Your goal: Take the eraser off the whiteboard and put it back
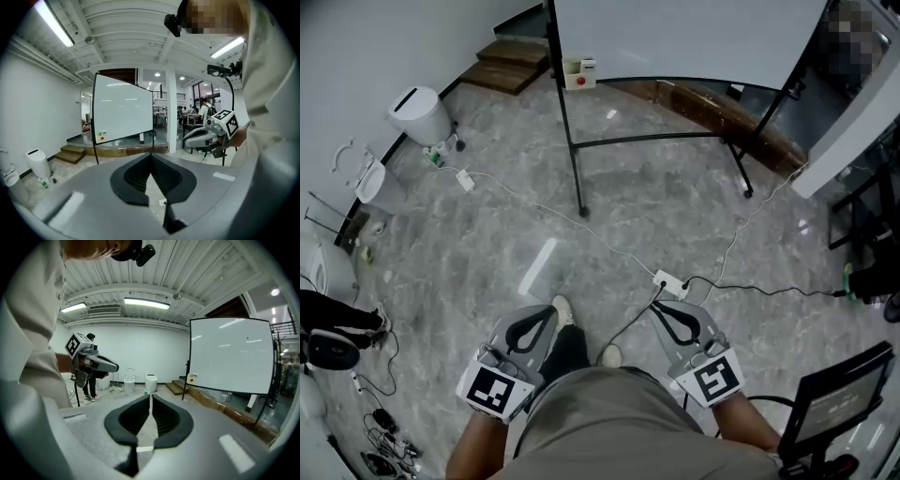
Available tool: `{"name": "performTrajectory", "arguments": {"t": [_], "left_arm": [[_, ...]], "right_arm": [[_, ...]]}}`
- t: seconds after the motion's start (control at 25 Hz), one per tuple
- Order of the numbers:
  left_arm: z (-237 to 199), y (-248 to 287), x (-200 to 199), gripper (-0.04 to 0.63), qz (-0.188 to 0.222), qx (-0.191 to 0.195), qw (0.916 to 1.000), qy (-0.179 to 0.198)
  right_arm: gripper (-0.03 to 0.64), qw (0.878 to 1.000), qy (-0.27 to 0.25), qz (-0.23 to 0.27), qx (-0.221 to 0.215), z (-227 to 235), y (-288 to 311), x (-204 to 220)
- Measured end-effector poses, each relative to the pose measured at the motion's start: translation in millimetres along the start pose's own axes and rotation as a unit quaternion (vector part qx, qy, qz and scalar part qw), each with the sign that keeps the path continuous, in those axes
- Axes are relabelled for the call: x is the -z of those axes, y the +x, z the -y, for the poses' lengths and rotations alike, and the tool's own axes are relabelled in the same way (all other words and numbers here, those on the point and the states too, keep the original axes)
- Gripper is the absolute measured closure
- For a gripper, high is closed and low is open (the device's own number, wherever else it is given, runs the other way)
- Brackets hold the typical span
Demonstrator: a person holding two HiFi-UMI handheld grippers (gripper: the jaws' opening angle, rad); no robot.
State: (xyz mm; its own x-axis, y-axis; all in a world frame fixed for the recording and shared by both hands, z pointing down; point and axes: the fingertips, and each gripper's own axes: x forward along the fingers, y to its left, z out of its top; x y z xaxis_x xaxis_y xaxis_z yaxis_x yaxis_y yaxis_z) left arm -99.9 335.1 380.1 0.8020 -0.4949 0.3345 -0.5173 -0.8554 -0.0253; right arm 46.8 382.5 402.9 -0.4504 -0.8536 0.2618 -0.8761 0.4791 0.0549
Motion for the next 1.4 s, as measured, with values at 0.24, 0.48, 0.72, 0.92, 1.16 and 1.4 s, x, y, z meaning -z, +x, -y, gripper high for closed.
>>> {"name": "performTrajectory", "arguments": {"t": [0.24, 0.48, 0.72, 0.92, 1.16, 1.4], "left_arm": [[-44.0, 31.8, -13.5, 0.589, 0.030, 0.019, 0.9994, 0.005], [-100.6, 65.1, -30.1, 0.589, 0.049, 0.044, 0.9978, 0.002], [-167.1, 82.3, -38.5, 0.589, 0.060, 0.067, 0.9959, 0.005], [-224.5, 78.9, -41.6, 0.589, 0.073, 0.082, 0.9938, -0.015], [-280.6, 77.4, -26.0, 0.589, 0.063, 0.073, 0.9952, -0.014], [-300.1, 82.7, -24.7, 0.589, 0.072, 0.064, 0.9952, -0.013]], "right_arm": [[0.606, 1.000, -0.003, -0.011, 0.017, 23.3, 43.6, -7.5], [0.601, 0.999, -0.016, -0.025, 0.036, 51.8, 101.1, -29.7], [0.591, 0.998, -0.008, -0.024, 0.053, 69.0, 168.0, -52.7], [0.589, 0.997, -0.028, -0.031, 0.061, 71.9, 231.4, -75.4], [0.589, 0.998, -0.026, -0.027, 0.051, 65.7, 281.6, -87.7], [0.589, 0.996, -0.048, -0.051, 0.046, 73.7, 308.2, -87.9]]}}
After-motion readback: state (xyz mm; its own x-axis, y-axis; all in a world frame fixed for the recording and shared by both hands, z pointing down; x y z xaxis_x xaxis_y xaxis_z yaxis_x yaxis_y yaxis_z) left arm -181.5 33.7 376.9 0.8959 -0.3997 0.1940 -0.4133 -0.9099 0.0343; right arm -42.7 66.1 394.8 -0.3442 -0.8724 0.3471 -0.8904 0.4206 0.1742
